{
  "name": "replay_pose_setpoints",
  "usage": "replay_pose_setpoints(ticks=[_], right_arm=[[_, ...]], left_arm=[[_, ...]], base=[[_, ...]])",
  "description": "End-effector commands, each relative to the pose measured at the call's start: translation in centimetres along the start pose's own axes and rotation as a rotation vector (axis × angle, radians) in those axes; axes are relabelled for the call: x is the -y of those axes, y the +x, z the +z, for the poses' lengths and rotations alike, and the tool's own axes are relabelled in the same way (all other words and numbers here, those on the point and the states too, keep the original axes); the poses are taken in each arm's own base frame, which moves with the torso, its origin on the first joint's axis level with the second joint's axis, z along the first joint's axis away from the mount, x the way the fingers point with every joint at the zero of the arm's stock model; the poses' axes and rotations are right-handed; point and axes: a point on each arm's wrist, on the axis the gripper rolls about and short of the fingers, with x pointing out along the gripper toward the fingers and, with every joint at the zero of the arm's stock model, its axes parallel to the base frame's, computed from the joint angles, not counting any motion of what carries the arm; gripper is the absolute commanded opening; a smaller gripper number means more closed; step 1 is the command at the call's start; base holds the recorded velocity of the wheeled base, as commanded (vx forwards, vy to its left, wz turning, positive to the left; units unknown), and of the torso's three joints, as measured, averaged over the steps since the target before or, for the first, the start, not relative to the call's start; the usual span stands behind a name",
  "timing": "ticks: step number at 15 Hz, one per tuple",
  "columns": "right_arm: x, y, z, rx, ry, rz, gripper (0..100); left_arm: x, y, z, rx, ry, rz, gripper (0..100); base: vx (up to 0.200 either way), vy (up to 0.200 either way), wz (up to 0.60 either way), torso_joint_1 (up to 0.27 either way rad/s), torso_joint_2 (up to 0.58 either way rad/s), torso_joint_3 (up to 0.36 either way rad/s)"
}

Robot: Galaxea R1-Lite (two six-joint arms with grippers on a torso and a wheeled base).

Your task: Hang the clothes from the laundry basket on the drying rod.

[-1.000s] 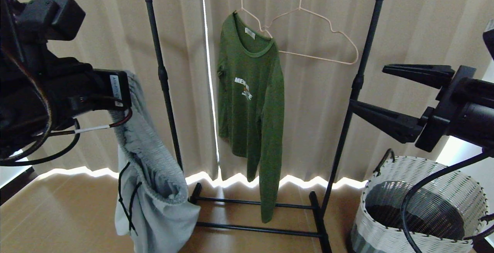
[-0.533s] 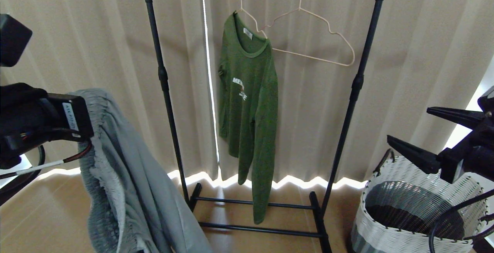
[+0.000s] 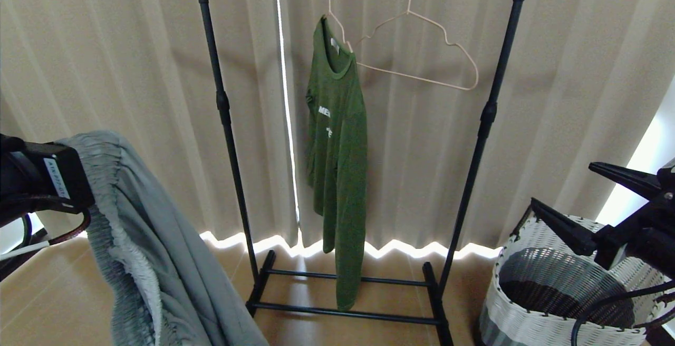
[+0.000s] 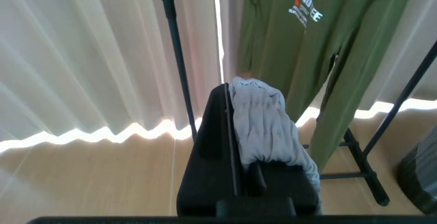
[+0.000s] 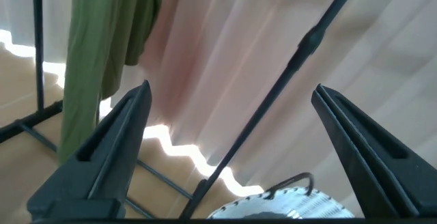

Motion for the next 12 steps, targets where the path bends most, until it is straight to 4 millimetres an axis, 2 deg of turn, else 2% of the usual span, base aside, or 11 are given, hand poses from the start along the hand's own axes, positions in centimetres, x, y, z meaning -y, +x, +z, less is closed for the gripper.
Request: replay_pose_setpoints(ticks=[1, 5, 12], right_arm=[[-0.2, 0.0, -0.9, -0.022, 0.001, -0.005, 100], [0.0, -0.6, -1.0, 0.037, -0.014, -0.058, 100], [-0.1, -1.0, -1.6, 0.012, -0.014, -0.065, 100]], left_arm=[[0.0, 0.2, -0.1, -0.007, 0.002, 0.002, 0], [0.0, 0.3, -0.1, -0.007, 0.011, 0.003, 0], [-0.2, 0.2, -0.2, -0.01, 0.029, 0.017, 0]], base=[[0.0, 0.0, 0.0, 0.0, 0.0, 0.0], [0.0, 0.0, 0.0, 0.0, 0.0, 0.0], [0.0, 0.0, 0.0, 0.0, 0.0, 0.0]])
